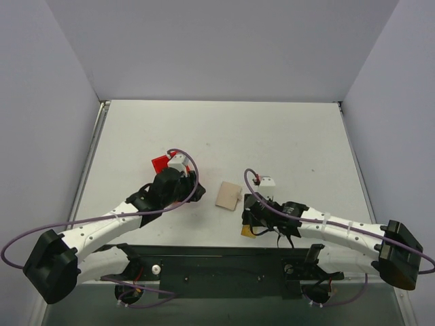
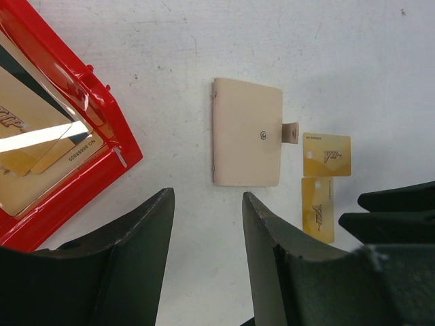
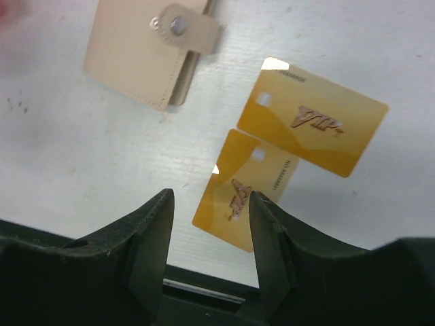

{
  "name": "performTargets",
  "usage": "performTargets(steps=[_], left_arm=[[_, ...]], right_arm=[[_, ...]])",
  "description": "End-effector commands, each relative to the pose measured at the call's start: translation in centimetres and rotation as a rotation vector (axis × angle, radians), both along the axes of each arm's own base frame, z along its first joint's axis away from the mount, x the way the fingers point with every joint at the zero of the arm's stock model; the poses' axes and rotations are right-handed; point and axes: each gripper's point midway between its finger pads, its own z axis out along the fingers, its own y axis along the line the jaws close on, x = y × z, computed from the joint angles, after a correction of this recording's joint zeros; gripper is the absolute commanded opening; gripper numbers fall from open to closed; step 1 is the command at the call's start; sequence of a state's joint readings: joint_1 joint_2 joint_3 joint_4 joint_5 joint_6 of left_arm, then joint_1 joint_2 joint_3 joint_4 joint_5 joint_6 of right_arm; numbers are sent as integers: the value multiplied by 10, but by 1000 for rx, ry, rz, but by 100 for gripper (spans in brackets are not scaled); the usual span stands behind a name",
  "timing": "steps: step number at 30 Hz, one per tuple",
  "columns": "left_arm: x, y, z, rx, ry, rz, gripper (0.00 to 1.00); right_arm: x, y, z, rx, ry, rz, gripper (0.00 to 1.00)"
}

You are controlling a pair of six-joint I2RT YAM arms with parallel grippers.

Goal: Put the credit cards into the card holder
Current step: Move the credit card to the corner of the board.

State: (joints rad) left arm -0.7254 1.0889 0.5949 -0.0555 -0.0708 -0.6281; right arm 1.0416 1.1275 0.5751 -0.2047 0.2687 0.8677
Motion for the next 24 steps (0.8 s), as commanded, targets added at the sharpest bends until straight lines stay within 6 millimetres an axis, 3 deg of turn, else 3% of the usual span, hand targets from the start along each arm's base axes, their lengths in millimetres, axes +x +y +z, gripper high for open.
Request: performTargets(steps=[1,7,24], left_arm=[[8,-13,13,-53,-38,-11,54],[10,-14,12,-54,-36,-12,54],[10,-15,11,-52,-31,-12,54]], right_arm=[[4,-48,-15,-116,20,-148,44],[2,-60,-29,-109,71,-203,42],[-9,-44,-60,-51,213,-150,40]])
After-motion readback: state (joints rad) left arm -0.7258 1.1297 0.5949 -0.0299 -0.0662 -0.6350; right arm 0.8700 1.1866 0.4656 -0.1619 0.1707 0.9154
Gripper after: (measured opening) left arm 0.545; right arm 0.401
